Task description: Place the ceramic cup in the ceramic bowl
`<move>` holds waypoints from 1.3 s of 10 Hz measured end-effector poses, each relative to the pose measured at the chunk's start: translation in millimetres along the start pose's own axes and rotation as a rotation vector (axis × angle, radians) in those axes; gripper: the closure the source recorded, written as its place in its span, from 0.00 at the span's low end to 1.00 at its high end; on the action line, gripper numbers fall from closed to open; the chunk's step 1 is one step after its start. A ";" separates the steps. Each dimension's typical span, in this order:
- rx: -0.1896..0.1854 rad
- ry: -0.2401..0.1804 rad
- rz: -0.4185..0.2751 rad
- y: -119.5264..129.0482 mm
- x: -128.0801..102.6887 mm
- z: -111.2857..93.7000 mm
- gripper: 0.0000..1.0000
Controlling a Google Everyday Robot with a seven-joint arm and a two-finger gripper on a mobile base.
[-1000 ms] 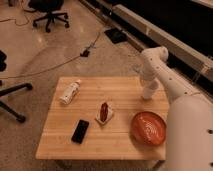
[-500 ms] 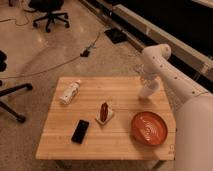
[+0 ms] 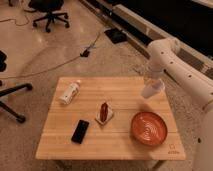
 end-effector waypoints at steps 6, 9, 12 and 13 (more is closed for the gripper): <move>0.003 0.007 0.071 27.5 -66.1 -3.4 0.89; -0.008 0.014 0.077 32.8 -99.3 -10.0 0.89; -0.022 0.027 0.074 34.6 -127.9 -13.4 0.89; -0.027 0.036 0.070 33.5 -133.5 -10.7 0.89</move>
